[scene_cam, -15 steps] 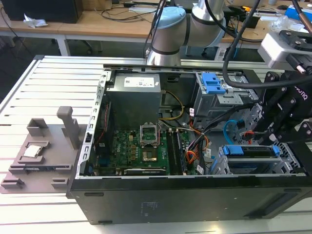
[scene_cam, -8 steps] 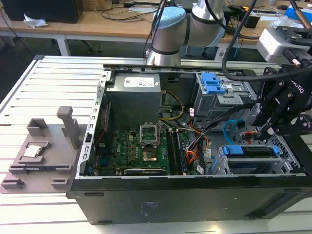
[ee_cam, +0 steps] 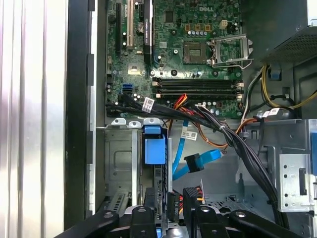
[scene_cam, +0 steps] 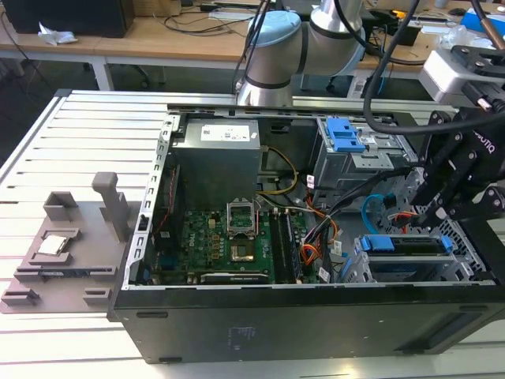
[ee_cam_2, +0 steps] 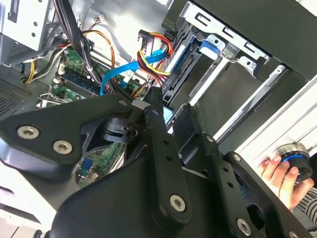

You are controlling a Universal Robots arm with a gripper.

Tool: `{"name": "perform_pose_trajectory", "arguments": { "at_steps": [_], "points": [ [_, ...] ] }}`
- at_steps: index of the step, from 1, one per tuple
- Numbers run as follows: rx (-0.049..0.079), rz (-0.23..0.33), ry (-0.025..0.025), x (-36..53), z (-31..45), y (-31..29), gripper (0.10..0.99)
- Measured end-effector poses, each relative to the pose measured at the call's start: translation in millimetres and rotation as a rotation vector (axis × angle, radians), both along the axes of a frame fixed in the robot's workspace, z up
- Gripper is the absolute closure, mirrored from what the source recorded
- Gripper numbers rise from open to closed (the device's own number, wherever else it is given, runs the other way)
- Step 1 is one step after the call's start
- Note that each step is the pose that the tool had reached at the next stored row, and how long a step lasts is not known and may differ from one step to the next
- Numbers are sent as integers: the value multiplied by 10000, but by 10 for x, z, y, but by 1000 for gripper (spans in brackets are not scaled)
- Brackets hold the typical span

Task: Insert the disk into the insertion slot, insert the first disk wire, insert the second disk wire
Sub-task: 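Insert the first disk wire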

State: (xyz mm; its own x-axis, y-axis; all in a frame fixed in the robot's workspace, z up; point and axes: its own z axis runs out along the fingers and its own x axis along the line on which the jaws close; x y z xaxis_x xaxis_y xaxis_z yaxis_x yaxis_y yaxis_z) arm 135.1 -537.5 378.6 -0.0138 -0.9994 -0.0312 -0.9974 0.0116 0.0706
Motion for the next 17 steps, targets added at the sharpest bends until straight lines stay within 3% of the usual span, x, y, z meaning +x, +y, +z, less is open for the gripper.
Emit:
{"name": "perform_pose_trajectory", "arguments": {
  "at_steps": [12,15,17],
  "points": [
    [-1,1,0,16,-66,1,725],
    [0,1,1,29,-82,14,725],
    [0,1,0,59,-99,59,725]
  ]
}}
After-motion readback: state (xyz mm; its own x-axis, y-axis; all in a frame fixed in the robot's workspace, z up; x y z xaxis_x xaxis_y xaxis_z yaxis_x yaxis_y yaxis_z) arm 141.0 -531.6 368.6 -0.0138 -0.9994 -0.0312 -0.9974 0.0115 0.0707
